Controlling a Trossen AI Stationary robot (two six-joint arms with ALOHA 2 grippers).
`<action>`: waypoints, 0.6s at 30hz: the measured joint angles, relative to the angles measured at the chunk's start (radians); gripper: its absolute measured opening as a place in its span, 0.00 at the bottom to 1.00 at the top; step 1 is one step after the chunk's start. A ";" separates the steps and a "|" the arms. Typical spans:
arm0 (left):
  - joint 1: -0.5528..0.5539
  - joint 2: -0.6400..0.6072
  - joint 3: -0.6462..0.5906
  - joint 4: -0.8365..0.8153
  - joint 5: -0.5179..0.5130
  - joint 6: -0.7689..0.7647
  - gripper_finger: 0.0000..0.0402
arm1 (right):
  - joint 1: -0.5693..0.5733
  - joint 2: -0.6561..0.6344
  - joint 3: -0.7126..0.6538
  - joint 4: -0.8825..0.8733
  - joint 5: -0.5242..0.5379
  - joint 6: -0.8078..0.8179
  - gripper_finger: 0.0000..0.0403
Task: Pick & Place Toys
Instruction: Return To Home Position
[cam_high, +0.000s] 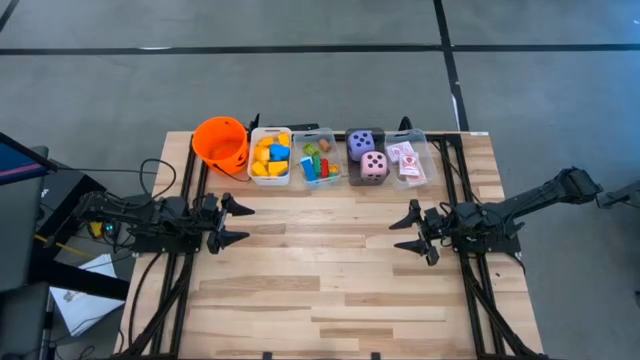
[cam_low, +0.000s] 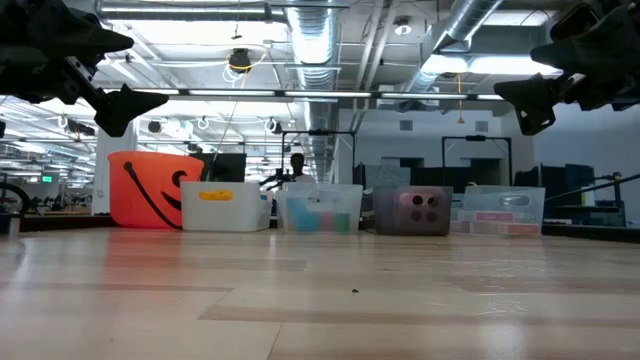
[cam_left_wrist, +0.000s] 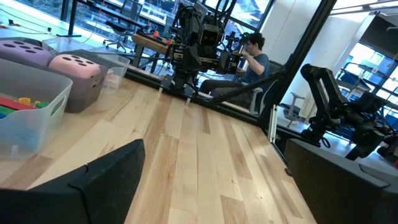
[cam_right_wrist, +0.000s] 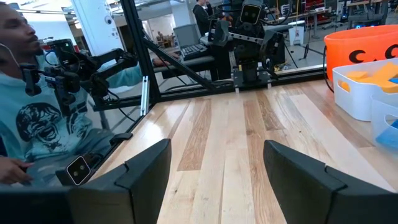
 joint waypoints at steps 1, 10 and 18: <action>0.000 0.000 0.000 0.000 0.000 0.000 0.94 | 0.000 0.000 0.000 0.000 0.000 0.000 0.62; 0.000 0.000 0.000 0.000 0.000 0.000 0.96 | 0.000 0.000 0.000 0.000 0.000 0.000 0.62; 0.000 0.000 0.000 0.000 0.000 0.000 0.96 | 0.000 0.000 0.000 0.000 0.000 0.000 0.62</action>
